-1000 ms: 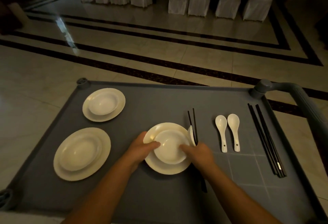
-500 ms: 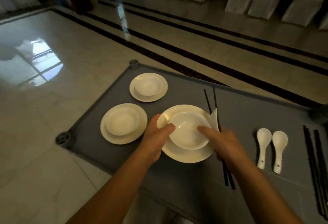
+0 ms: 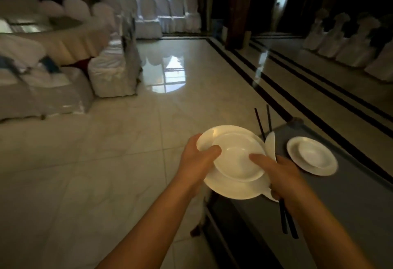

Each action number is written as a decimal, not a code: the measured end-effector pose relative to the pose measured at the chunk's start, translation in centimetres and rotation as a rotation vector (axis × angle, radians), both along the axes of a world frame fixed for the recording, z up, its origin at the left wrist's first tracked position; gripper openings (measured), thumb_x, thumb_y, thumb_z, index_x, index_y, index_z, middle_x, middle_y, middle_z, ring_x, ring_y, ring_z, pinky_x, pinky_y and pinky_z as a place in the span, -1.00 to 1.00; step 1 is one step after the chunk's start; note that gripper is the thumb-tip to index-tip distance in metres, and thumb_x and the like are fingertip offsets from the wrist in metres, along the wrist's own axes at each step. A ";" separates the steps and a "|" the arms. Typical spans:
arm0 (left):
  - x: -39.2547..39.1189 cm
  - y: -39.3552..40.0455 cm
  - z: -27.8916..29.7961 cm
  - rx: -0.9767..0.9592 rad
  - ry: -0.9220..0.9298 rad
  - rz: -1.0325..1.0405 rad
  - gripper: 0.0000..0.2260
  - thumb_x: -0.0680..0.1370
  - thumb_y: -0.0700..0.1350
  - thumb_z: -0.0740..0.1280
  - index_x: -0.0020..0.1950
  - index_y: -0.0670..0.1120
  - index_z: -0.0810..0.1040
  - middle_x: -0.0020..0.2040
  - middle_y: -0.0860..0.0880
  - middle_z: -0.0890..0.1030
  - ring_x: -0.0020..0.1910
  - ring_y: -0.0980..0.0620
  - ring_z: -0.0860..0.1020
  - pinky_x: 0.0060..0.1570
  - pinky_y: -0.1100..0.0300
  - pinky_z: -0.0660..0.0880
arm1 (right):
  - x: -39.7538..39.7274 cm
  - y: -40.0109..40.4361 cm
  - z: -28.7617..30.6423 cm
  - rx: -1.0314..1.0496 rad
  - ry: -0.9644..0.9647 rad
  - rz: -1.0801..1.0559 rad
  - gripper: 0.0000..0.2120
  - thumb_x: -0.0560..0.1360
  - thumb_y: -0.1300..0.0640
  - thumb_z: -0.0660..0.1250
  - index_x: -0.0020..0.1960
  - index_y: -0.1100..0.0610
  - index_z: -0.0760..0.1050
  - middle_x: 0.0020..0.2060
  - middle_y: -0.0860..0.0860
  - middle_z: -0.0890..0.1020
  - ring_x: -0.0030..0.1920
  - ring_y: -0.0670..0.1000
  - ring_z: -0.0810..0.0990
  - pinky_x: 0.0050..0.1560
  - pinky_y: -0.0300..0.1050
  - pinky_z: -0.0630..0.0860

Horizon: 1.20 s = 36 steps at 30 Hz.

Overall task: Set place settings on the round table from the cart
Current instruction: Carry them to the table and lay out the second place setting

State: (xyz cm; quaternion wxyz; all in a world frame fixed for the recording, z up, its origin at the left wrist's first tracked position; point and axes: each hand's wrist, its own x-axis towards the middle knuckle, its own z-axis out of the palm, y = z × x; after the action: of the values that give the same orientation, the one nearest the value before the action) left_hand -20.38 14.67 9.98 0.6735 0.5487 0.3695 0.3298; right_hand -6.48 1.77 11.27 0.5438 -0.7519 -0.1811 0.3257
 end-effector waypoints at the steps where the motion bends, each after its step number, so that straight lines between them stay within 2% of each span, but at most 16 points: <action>1: -2.2 1.2 0.0 -0.004 -0.016 0.041 -0.61 0.35 -0.11 0.40 0.15 0.10 0.49 0.06 0.03 0.62 -0.01 0.06 0.62 -0.19 0.17 0.58 | -1.8 1.7 0.4 -0.009 -0.012 0.048 -0.82 0.38 -0.11 0.47 -0.11 -0.12 0.52 -0.19 -0.08 0.66 -0.34 -0.11 0.59 -0.55 -0.28 0.41; 3: -6.4 3.4 0.1 -0.017 -0.035 0.120 -0.64 0.43 -0.19 0.39 0.18 0.08 0.47 0.06 0.04 0.61 -0.01 0.06 0.61 -0.20 0.17 0.57 | -5.3 5.0 1.0 0.004 -0.016 0.131 -0.84 0.40 -0.08 0.47 -0.10 -0.11 0.53 -0.17 -0.05 0.68 -0.43 -0.16 0.61 -0.57 -0.31 0.41; 5: -10.7 5.4 0.0 -0.023 -0.045 0.203 -0.64 0.46 -0.21 0.38 0.20 0.07 0.46 0.07 0.03 0.60 -0.01 0.07 0.61 -0.19 0.17 0.58 | -8.8 8.2 1.3 0.011 -0.015 0.212 -0.85 0.40 -0.06 0.48 -0.10 -0.08 0.55 -0.17 -0.04 0.70 -0.31 -0.11 0.66 -0.45 -0.24 0.47; 6: -12.8 6.3 0.0 -0.017 -0.048 0.242 -0.64 0.46 -0.21 0.38 0.20 0.07 0.46 0.07 0.03 0.60 -0.01 0.08 0.61 -0.20 0.19 0.58 | -10.6 9.8 1.4 0.003 -0.029 0.254 -0.85 0.40 -0.07 0.48 -0.10 -0.05 0.57 -0.21 -0.04 0.71 -0.32 -0.09 0.65 -0.45 -0.21 0.46; 8: -17.3 8.1 -0.1 -0.001 -0.041 0.322 -0.63 0.46 -0.20 0.38 0.22 0.07 0.45 0.06 0.04 0.60 -0.02 0.10 0.60 -0.25 0.25 0.56 | -14.3 12.8 1.2 -0.011 -0.066 0.343 -0.80 0.41 -0.11 0.45 -0.09 -0.01 0.60 -0.37 -0.07 0.68 -0.51 -0.14 0.54 -0.58 -0.22 0.33; 10: -21.7 9.6 -0.4 0.002 -0.024 0.410 -0.62 0.46 -0.19 0.38 0.23 0.08 0.46 0.06 0.05 0.60 -0.03 0.10 0.60 -0.29 0.27 0.54 | -18.0 15.8 0.8 -0.023 -0.078 0.434 -0.77 0.41 -0.13 0.44 -0.05 0.00 0.61 -0.39 -0.03 0.65 -0.59 -0.14 0.44 -0.60 -0.24 0.27; 12: -25.9 10.9 -0.7 0.008 -0.006 0.499 -0.62 0.45 -0.17 0.38 0.23 0.07 0.47 0.06 0.05 0.60 -0.04 0.11 0.60 -0.32 0.29 0.52 | -21.6 18.6 0.2 -0.035 -0.070 0.525 -0.75 0.40 -0.14 0.43 -0.02 -0.02 0.61 -0.32 0.02 0.65 -0.56 -0.10 0.42 -0.58 -0.24 0.27; 15: -31.4 12.4 -1.5 -0.004 0.000 0.629 -0.63 0.45 -0.17 0.38 0.21 0.10 0.47 0.05 0.07 0.60 -0.05 0.13 0.60 -0.37 0.37 0.51 | -26.6 22.8 -0.5 -0.048 -0.059 0.648 -0.76 0.40 -0.14 0.43 -0.02 -0.03 0.61 -0.32 0.02 0.63 -0.53 -0.08 0.38 -0.58 -0.25 0.25; 19: -37.6 14.6 -2.4 -0.044 0.037 0.824 -0.61 0.45 -0.16 0.38 0.25 0.06 0.48 0.09 0.01 0.60 -0.01 0.06 0.60 -0.23 0.20 0.54 | -32.7 28.6 -1.8 -0.064 -0.050 0.838 -0.76 0.42 -0.12 0.42 0.00 -0.01 0.61 -0.26 0.04 0.62 -0.42 -0.02 0.39 -0.54 -0.22 0.23; 23: -43.0 17.6 -2.7 -0.056 0.089 0.969 -0.70 0.49 -0.14 0.37 0.15 0.15 0.45 0.03 0.11 0.56 -0.05 0.11 0.56 -0.30 0.24 0.49 | -38.5 34.9 -3.2 -0.046 -0.011 1.041 -0.75 0.42 -0.12 0.41 0.00 0.00 0.62 -0.29 0.00 0.61 -0.46 -0.05 0.38 -0.53 -0.22 0.22; 28: -47.5 22.3 -2.0 -0.029 0.170 1.187 -0.55 0.51 -0.11 0.36 0.37 0.04 0.36 0.10 0.03 0.51 0.01 0.03 0.53 -0.24 0.20 0.49 | -44.8 44.1 -3.3 -0.024 -0.014 1.254 -0.73 0.43 -0.12 0.41 0.05 0.01 0.58 -0.26 0.02 0.58 -0.47 -0.05 0.37 -0.57 -0.23 0.23; 32: -50.2 25.8 -1.1 -0.006 0.184 1.341 -0.54 0.50 -0.07 0.38 0.36 0.09 0.34 0.15 0.02 0.51 0.04 0.00 0.55 -0.19 0.17 0.53 | -49.1 50.3 -2.0 -0.012 -0.010 1.421 -0.77 0.41 -0.13 0.42 -0.03 -0.02 0.55 -0.21 0.06 0.59 -0.46 -0.05 0.37 -0.59 -0.25 0.24; 36: -53.3 29.2 -1.3 -0.017 0.171 1.484 -0.57 0.48 -0.05 0.39 0.30 0.14 0.37 0.08 0.08 0.54 0.00 0.04 0.57 -0.27 0.22 0.51 | -52.9 55.1 -1.2 0.017 -0.020 1.535 -0.73 0.41 -0.13 0.42 0.00 0.01 0.58 -0.24 0.03 0.59 -0.45 -0.05 0.40 -0.58 -0.24 0.25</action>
State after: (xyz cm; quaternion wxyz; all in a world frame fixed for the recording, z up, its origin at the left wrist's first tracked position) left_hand -73.68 43.85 8.68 0.2472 0.1739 0.6964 0.6509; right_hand -59.36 56.84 10.05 0.1695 -0.4141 -0.6597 0.6037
